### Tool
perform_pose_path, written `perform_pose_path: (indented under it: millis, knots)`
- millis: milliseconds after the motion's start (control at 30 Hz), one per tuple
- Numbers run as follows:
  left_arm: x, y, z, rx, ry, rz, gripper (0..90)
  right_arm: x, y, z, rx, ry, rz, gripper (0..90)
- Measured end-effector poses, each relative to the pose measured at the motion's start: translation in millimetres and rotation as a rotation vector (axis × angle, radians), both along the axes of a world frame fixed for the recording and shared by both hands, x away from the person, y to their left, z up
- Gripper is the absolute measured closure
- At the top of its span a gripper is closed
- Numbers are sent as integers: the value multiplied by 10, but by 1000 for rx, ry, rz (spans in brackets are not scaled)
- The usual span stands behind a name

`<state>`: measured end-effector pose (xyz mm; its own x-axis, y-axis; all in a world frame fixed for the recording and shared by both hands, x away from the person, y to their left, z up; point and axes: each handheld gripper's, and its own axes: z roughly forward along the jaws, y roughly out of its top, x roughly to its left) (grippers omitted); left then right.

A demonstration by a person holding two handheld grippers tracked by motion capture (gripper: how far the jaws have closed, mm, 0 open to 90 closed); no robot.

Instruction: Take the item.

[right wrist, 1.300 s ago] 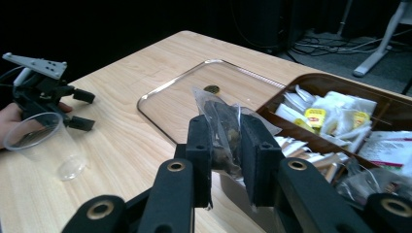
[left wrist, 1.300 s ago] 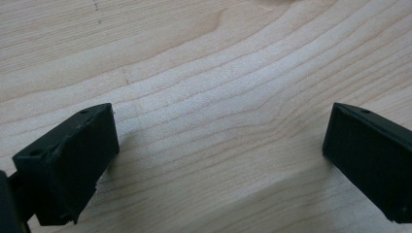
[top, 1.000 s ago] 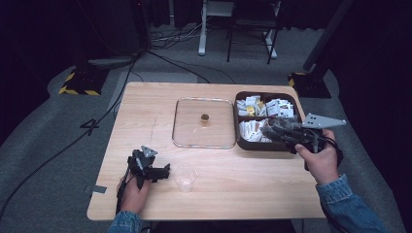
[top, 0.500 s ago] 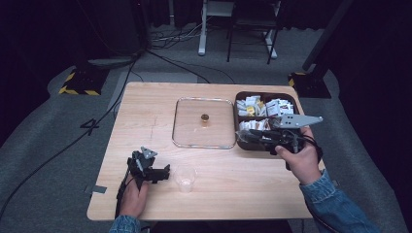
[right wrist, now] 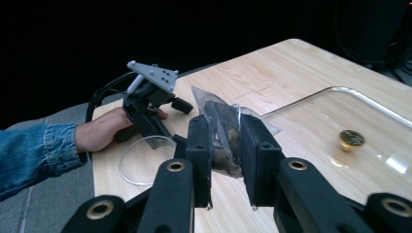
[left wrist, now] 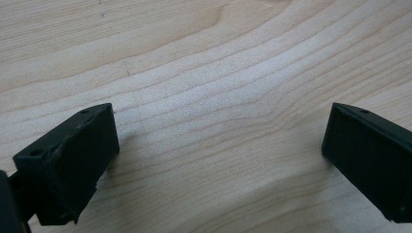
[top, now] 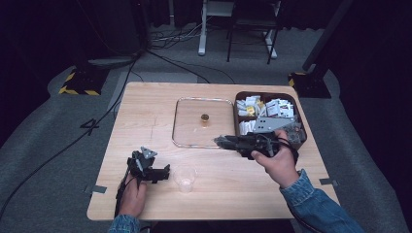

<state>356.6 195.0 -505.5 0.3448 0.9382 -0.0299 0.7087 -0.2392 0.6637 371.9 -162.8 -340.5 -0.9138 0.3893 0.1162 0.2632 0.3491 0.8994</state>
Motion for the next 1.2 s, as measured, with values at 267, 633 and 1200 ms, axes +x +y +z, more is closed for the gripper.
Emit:
perform_pose_path:
  millis: [267,633,1200]
  knots:
    - [42,-8,0,0,0,13,0,-37,245,-33,-28,7,41,756]
    - [53,-7,1,7,-2,15,1,-88,441,-136,-46,17,80,756]
    - [52,-8,1,6,-1,17,1,-225,738,-388,-67,33,148,755]
